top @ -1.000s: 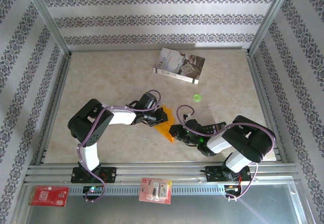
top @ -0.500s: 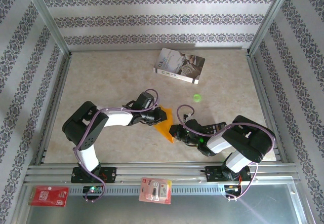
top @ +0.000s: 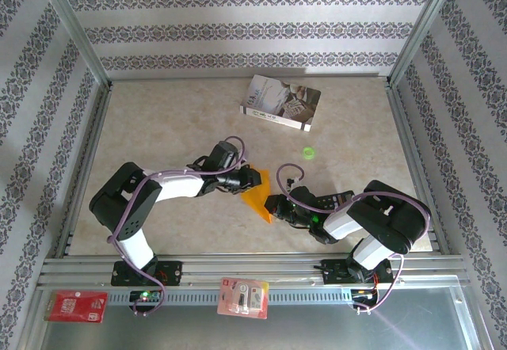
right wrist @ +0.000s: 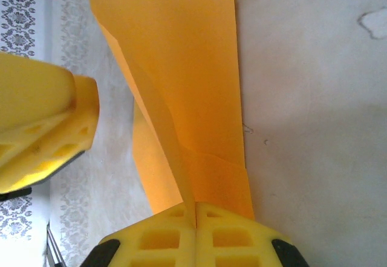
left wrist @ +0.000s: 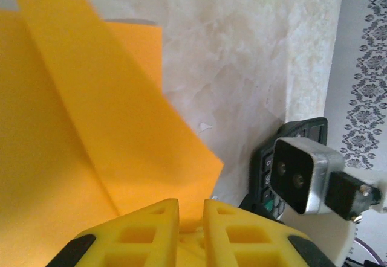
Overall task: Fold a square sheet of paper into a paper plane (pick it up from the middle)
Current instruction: Fourth fold the wing at the center of the table.
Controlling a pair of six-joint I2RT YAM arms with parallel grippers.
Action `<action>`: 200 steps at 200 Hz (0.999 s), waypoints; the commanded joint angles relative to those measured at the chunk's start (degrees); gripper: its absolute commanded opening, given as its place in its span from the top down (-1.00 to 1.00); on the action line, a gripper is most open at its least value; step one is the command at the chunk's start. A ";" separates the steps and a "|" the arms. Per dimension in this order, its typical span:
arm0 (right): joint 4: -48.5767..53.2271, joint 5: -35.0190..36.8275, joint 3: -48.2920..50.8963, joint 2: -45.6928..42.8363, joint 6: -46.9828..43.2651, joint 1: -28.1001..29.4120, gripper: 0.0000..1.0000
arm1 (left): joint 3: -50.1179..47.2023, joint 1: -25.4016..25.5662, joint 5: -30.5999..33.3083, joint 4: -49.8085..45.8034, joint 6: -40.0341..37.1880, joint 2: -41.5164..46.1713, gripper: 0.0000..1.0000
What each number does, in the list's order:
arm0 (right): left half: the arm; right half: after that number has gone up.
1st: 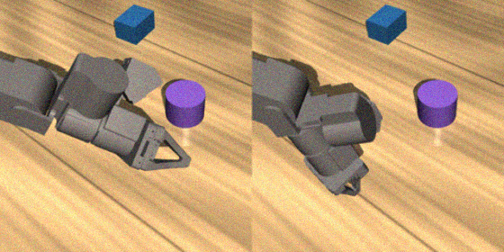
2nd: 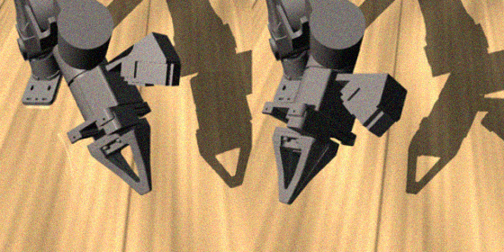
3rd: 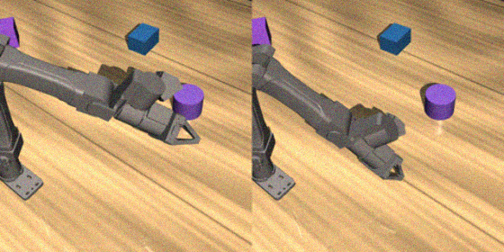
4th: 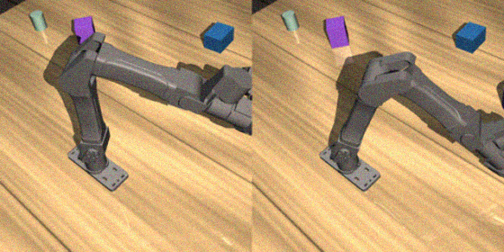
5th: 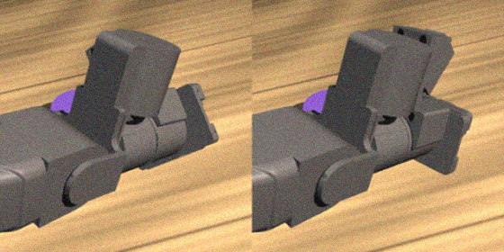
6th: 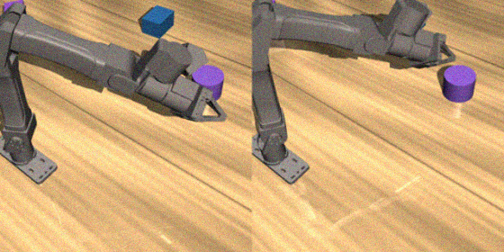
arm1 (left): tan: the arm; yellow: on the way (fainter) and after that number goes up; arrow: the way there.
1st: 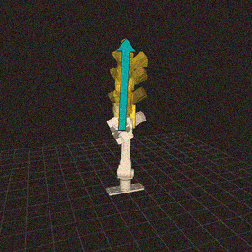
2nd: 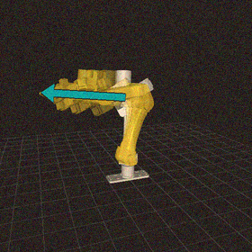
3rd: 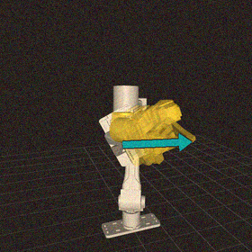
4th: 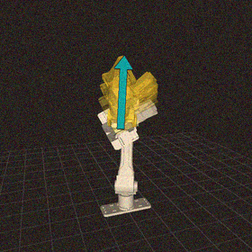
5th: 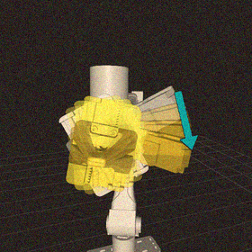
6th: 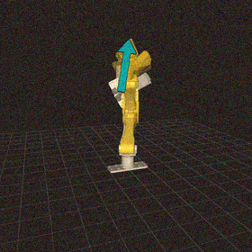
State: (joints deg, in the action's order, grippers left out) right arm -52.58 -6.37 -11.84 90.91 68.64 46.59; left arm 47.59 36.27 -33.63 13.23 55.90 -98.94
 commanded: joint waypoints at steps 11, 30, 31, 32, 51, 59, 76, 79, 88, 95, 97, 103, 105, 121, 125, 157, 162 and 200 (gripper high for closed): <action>4.05 -1.23 -0.56 2.52 -1.32 -0.35 0.99 | 3.37 0.92 -2.15 2.75 -0.96 -2.97 0.65; 4.15 -1.36 -0.56 2.51 -1.31 -0.44 0.99 | 4.00 0.91 -2.47 3.16 -1.07 -4.34 0.64; 4.15 -1.36 -0.60 2.51 -1.31 -0.49 0.99 | 4.00 0.91 -2.52 3.18 -1.06 -4.43 0.64; 4.15 -1.36 -0.58 2.51 -1.32 -0.47 0.99 | 4.04 0.91 -2.64 3.32 -1.02 -4.51 0.64; 4.15 -1.39 -0.55 2.69 -1.40 -0.47 0.99 | 4.42 0.93 -3.20 4.09 -0.71 -5.92 0.65; 4.15 -1.44 -0.66 2.82 -1.37 -0.45 0.99 | 4.45 0.83 -3.20 4.36 -0.62 -6.44 0.65; 4.07 -1.49 -0.64 3.04 -1.31 -0.43 0.99 | 4.35 0.82 -2.87 4.27 -0.52 -7.38 0.65; 4.06 -1.46 -0.64 3.04 -1.22 -0.44 0.99 | 4.30 0.74 -2.85 4.25 -0.53 -7.41 0.66; 4.06 -1.49 -0.63 3.06 -1.19 -0.45 0.99 | 4.08 0.65 -2.40 3.84 -0.58 -7.69 0.68; 4.06 -1.45 -0.56 3.04 -1.22 -0.40 0.99 | 3.78 0.57 -2.04 3.68 -0.75 -7.75 0.68; 4.06 -1.41 -0.54 3.04 -1.23 -0.43 0.99 | 3.72 0.56 -1.88 3.65 -0.85 -7.76 0.69; 4.14 -1.35 -0.46 3.00 -1.23 -0.45 0.99 | 3.38 0.51 -1.56 3.47 -0.90 -7.79 0.69; 4.15 -1.32 -0.47 2.96 -1.23 -0.45 0.99 | 3.27 0.48 -1.47 3.47 -0.95 -7.90 0.69; 4.14 -1.29 -0.47 2.95 -1.17 -0.53 0.99 | 2.58 0.21 -1.32 3.55 -0.89 -8.06 0.71; 4.15 -1.34 -0.49 3.01 -1.17 -0.49 0.99 | 2.40 0.14 -1.15 3.53 -0.96 -8.18 0.72; 4.06 -1.45 -0.57 3.30 -1.12 -0.51 0.99 | 1.42 -0.39 -0.55 3.14 -1.48 -8.32 0.73; 4.14 -1.45 -0.59 3.30 -1.09 -0.53 0.99 | 1.29 -0.49 -0.46 3.05 -1.62 -8.34 0.74; 4.15 -1.54 -0.65 3.39 -1.10 -0.53 0.98 | 0.70 -0.85 0.47 2.33 -2.70 -8.61 0.74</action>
State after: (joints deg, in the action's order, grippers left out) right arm -53.21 -7.05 -11.88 91.46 68.64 46.22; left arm 49.34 36.21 -34.70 15.09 55.44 -106.26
